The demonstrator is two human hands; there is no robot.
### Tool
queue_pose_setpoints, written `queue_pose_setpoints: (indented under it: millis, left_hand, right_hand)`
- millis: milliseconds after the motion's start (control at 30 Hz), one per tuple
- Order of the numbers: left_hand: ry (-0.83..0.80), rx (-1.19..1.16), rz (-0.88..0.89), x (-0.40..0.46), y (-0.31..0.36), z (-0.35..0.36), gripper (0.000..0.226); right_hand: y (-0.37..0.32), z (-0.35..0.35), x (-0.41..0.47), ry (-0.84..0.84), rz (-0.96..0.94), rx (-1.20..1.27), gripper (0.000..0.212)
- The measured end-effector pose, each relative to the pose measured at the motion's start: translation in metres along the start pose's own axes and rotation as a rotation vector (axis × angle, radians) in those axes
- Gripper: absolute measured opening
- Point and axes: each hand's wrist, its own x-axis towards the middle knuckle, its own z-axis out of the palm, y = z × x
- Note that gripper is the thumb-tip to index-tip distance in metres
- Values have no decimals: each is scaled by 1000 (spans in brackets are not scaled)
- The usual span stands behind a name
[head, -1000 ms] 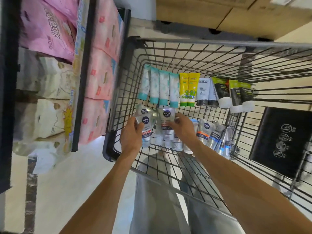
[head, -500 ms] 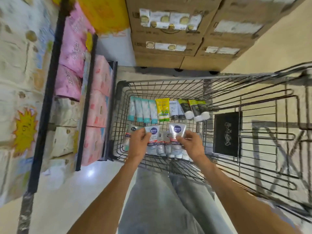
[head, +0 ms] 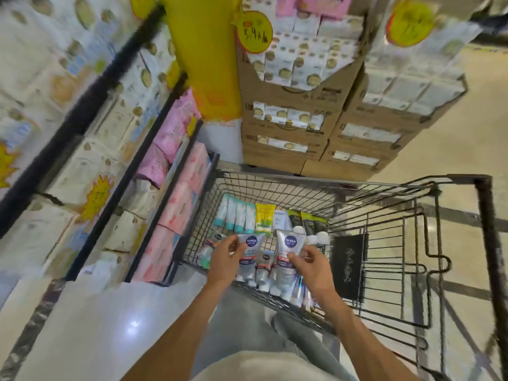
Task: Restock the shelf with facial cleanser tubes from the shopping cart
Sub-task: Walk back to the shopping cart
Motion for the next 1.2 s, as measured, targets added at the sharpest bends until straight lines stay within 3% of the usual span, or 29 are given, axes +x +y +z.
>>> queue_pose_setpoints:
  millis: [133, 333, 433, 500, 667, 867, 1200]
  left_hand:
    - [159, -50, -10, -47, 3, 2, 4]
    - [391, -220, -117, -125, -15, -3, 22]
    - [520, -344, -162, -169, -18, -8, 11]
    - [604, -356, -184, -197, -28, -10, 17]
    - [805, -473, -243, -275, -72, -19, 9]
    - [1100, -539, -289, -395, -113, -26, 15]
    - [1555, -630, -434, -627, -199, -2, 5]
  right_hand:
    - [-6, -15, -9, -136, -98, -88, 20]
    - [-25, -9, -30, -403, -166, -142, 30]
    - [-38, 8, -52, -505, -249, -163, 26]
    - [-46, 23, -69, -588, -290, -180, 21]
    - [-40, 73, -117, -766, -370, -271, 22]
    - [-16, 135, -208, -1009, -476, -414, 17]
    - [74, 204, -428, -1343, -586, -578, 23]
